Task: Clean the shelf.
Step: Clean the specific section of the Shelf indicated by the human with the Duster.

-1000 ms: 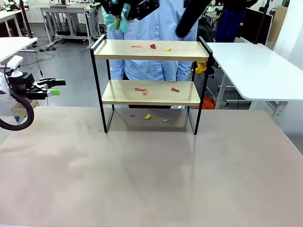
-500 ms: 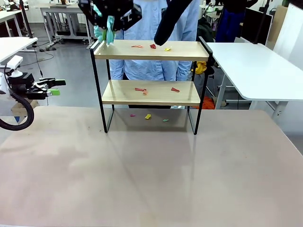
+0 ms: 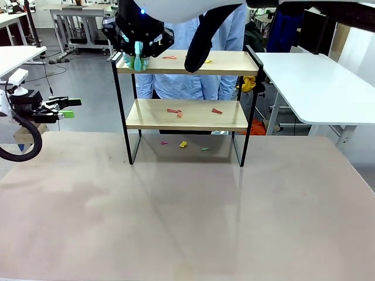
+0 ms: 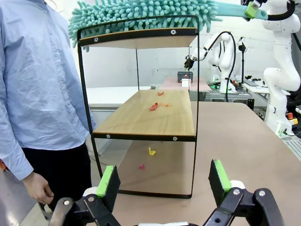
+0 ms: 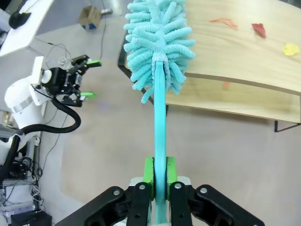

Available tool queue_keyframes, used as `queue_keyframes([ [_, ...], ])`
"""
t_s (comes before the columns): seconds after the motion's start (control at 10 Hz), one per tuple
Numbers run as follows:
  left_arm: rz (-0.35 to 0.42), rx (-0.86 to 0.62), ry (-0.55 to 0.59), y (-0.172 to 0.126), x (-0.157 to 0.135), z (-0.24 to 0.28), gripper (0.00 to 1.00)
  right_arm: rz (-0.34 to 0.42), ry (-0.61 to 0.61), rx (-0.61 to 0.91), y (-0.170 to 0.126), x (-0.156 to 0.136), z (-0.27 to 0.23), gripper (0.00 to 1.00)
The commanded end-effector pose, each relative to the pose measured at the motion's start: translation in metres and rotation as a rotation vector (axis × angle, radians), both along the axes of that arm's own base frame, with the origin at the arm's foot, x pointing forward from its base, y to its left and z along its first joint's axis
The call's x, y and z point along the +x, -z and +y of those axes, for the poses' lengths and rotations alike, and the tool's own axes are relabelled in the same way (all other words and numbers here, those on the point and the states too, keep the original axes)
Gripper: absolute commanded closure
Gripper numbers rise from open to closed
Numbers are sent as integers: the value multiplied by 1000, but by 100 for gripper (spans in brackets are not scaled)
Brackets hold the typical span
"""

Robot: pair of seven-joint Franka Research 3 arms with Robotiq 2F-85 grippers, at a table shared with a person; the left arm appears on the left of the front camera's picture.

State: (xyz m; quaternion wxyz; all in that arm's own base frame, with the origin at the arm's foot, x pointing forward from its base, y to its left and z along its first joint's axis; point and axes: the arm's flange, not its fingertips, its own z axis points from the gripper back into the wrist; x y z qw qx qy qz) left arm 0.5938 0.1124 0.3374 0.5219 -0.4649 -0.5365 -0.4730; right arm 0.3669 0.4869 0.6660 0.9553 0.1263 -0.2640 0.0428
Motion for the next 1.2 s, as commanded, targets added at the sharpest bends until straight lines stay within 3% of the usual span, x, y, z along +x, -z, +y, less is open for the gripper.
queue_keyframes([
  [0.0, 0, 0, -1, -4, -1, 0, 0, 7, 11, -19, 3, 4, -3, 87],
  [0.2, 0, 0, -1, -4, -1, 0, 0, 0, -2, -1, 0, -1, 1, 87],
  [0.3, 0, 0, -1, -4, -1, 0, 0, 36, 28, -18, 4, 3, -13, 87],
  [0.6, 0, 0, -1, -4, -1, 0, 0, 112, 99, -21, 17, -1, -64, 87],
  [1.1, 0, 0, -1, -4, -1, 0, 0, 150, 170, -14, 28, -13, -160, 87],
])
